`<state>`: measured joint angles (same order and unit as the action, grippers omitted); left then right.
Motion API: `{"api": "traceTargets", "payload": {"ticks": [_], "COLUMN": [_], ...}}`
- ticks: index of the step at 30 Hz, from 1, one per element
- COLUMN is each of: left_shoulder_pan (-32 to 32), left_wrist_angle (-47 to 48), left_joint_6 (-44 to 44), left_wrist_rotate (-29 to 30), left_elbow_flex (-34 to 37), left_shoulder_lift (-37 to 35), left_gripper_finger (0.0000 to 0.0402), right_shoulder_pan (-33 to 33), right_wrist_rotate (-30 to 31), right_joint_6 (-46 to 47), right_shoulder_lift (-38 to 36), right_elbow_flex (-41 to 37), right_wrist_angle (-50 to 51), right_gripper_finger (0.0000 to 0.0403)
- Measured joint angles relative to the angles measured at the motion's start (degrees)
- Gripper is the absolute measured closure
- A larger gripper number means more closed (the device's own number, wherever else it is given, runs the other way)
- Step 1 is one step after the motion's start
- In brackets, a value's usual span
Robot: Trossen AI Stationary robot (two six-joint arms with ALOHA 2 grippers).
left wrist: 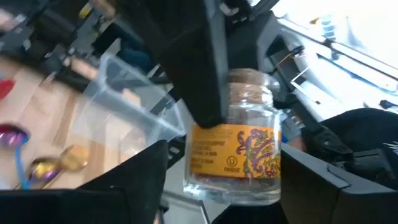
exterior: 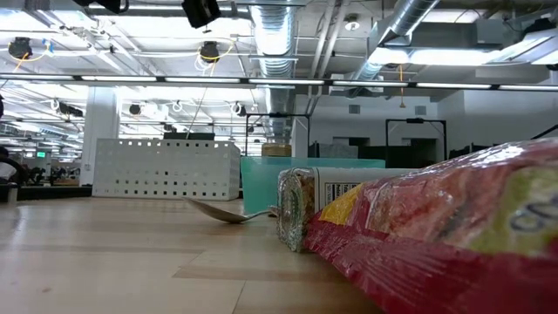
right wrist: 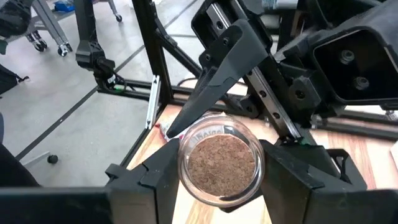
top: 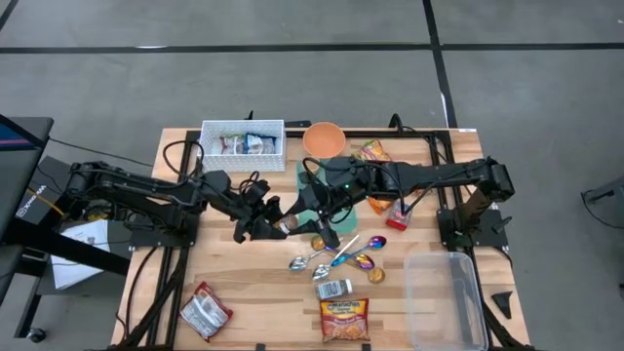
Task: Pick & Place Food Item
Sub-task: Put the brown seasoning into the blue bin
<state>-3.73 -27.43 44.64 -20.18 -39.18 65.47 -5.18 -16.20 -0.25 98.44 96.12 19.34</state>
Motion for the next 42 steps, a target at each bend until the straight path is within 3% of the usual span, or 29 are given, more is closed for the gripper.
{"api": "traceTargets", "payload": {"ticks": [11, 20, 25, 34, 42], "left_shoulder_pan": [-0.07, -1.88, -2.45, -2.45, -2.45], "left_wrist_angle": [8.53, 23.53, 26.33, 26.7, 29.02], "left_joint_6": [-1.27, -8.27, -10.51, -12.92, -12.92], "left_wrist_rotate": [-4.57, -6.28, -1.55, 5.02, 5.68], "left_elbow_flex": [0.28, 0.28, 0.26, 0.26, 0.24], "left_shoulder_lift": [0.24, 0.2, 0.2, 0.2, 0.17], "left_gripper_finger": [0.0077, 0.0094, 0.0113, 0.0147, 0.0178], "right_shoulder_pan": [0.24, 1.08, 2.7, 10.54, 18.21], "right_wrist_rotate": [-0.51, 3.32, 8.23, 10.26, 10.18], "right_joint_6": [2.36, 3.79, 7.49, 16.03, 24.01], "right_shoulder_lift": [-1.1, -4.59, -4.75, -4.63, -4.59], "right_elbow_flex": [0.26, 0.2, 0.11, -4.28, -14.64], "right_wrist_angle": [7.89, 30.02, 40.7, 39.41, 28.58], "right_gripper_finger": [0.023, 0.023, 0.023, 0.023, 0.023]}}
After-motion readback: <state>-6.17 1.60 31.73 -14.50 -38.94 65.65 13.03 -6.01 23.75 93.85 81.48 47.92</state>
